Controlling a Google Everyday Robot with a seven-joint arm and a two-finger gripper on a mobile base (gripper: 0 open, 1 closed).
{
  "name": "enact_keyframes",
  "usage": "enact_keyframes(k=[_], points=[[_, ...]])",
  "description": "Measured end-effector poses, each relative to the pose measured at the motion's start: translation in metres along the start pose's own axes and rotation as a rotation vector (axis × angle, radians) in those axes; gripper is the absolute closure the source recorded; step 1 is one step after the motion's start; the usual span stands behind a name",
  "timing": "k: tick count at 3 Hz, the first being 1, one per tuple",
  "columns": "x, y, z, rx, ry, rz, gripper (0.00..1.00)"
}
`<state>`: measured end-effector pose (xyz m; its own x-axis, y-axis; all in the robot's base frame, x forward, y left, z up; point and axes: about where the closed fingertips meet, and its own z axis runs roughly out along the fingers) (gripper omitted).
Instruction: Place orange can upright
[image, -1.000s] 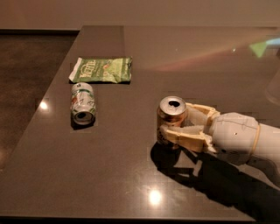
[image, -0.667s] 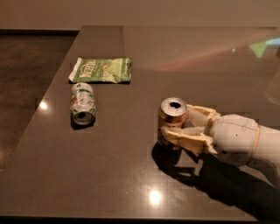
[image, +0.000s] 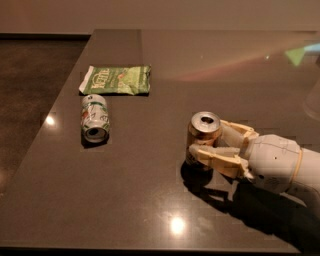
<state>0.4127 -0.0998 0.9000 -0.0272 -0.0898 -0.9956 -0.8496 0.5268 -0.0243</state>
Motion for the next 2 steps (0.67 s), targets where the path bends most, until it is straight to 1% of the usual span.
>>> enact_keyframes(k=[1, 2], points=[[0.0004, -0.0021, -0.0037, 0.008, -0.004, 0.003, 0.0], [0.0003, -0.0021, -0.0037, 0.008, -0.004, 0.002, 0.0]])
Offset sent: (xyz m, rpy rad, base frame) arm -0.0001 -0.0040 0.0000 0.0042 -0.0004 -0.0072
